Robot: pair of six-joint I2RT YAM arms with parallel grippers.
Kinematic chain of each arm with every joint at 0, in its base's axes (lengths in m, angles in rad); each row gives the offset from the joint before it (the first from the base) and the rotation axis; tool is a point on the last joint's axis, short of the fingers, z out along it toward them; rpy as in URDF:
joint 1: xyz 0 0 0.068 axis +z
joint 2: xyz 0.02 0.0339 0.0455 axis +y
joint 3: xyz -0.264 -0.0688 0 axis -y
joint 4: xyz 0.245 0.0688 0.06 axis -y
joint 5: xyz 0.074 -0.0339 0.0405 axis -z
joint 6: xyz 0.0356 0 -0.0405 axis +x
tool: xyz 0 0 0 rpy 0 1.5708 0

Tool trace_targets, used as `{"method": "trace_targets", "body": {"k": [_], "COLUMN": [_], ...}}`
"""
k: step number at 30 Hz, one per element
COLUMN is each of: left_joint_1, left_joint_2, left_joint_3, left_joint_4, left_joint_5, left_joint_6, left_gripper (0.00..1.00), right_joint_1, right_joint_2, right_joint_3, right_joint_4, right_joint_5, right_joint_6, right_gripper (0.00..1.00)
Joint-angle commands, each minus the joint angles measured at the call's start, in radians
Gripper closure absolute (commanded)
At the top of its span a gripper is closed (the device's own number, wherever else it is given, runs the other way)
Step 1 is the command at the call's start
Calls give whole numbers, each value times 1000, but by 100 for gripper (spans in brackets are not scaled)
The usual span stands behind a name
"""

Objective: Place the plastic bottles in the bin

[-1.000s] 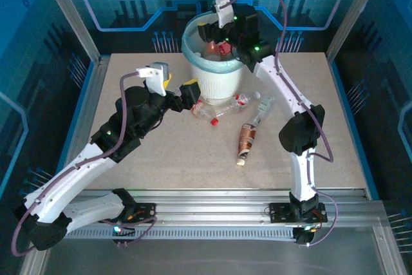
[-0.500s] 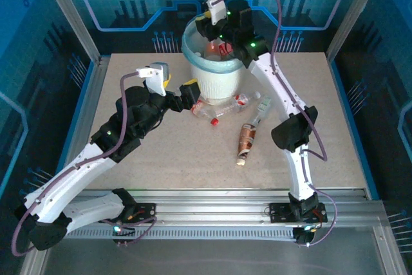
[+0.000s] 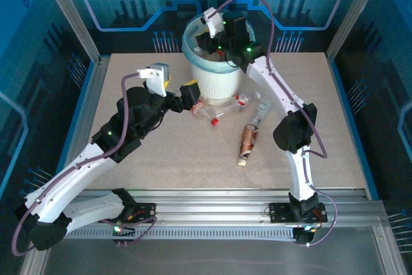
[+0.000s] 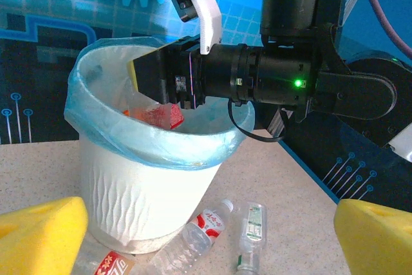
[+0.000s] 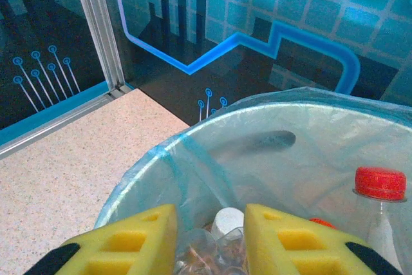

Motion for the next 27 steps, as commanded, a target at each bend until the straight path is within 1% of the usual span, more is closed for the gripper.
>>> {"method": "trace_targets", "body": {"k": [1,8,14,24,27], "left_joint_1": [7,8,9,10,9], "left_joint_2": [-14,-14,-14,-13,-13], "left_joint_3": [-11,-11,-10,-7,-10], "left_joint_4": [0,0,-3,-5,-5], "left_joint_5": [-15,-19,-20,-19,-21], "left_joint_6": [-7,-4,-1,4,2], "left_gripper": [1,1,1,1,1], "right_joint_1": [-26,-33,-34,-38,-38], "right_joint_2": [23,62,98,152,183], "right_joint_3": [-20,-18,-12,76,73], "right_joint_4": [-101,-152,-173,-219,-228], "right_joint_5": [-5,-25,-8,-22,-23], "right_joint_6": [26,24,30,44,41], "right_gripper": [67,67,67,66,66]}}
